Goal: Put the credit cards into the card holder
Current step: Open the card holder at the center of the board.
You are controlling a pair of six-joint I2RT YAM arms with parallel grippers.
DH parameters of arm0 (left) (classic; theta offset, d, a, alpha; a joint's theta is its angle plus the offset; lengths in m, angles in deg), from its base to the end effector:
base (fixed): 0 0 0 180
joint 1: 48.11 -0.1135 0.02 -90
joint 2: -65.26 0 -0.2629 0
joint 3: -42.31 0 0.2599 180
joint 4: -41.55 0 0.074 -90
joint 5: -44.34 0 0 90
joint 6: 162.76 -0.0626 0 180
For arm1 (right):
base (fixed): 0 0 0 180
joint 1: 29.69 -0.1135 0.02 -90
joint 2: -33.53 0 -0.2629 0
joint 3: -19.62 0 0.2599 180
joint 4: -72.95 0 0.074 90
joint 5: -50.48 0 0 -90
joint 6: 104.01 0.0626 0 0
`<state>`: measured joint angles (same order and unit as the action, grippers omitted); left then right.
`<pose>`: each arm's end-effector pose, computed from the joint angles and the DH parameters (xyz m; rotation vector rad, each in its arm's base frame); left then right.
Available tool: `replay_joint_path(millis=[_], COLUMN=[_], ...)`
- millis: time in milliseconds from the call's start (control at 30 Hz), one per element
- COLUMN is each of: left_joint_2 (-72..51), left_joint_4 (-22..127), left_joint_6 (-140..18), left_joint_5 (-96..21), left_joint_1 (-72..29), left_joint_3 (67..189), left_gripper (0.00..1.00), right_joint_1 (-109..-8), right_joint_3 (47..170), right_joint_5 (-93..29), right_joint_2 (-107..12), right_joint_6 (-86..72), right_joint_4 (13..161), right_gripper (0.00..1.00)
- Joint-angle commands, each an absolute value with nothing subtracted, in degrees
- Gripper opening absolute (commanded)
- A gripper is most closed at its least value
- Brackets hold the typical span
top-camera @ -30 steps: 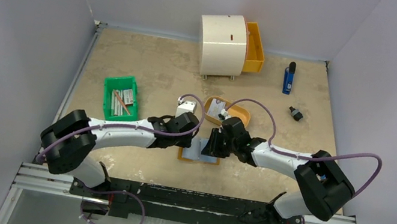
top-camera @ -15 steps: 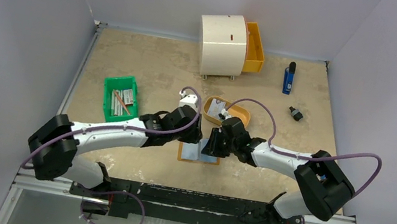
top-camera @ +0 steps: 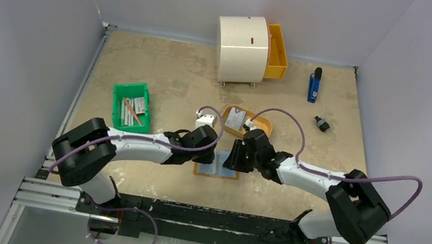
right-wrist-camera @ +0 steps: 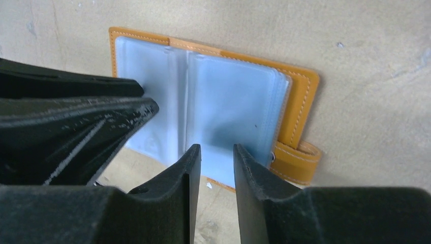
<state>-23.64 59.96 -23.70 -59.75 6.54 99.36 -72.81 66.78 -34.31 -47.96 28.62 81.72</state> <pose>0.1986 -0.2537 0.1356 0.0103 2.4812 -0.5153 0.2116 0.2060 0.1338 -0.0595 2.4784 0.8142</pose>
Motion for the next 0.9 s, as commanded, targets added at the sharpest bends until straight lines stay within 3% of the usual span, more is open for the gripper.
replay_joint_path(millis=[0,467,867], left_joint_2=[-25.1,-22.6,-15.7], left_joint_4=[60.6,62.8,65.8], left_joint_6=[-22.7,-22.0,-22.7], left_joint_5=[-63.3,-65.5,-65.6], left_joint_1=[5.9,5.8,5.8], left_joint_3=[96.5,93.0,96.2], left_gripper=[0.26,0.24,0.28], right_joint_1=[-72.7,-72.6,-72.7], right_joint_3=[64.3,61.9,74.9], right_joint_5=[-38.0,-43.1,-45.3], right_joint_2=[-46.1,-40.3,-27.5], right_joint_6=[30.3,32.2,27.3], right_joint_4=[88.9,96.4,105.1], right_gripper=[0.34,0.34,0.36])
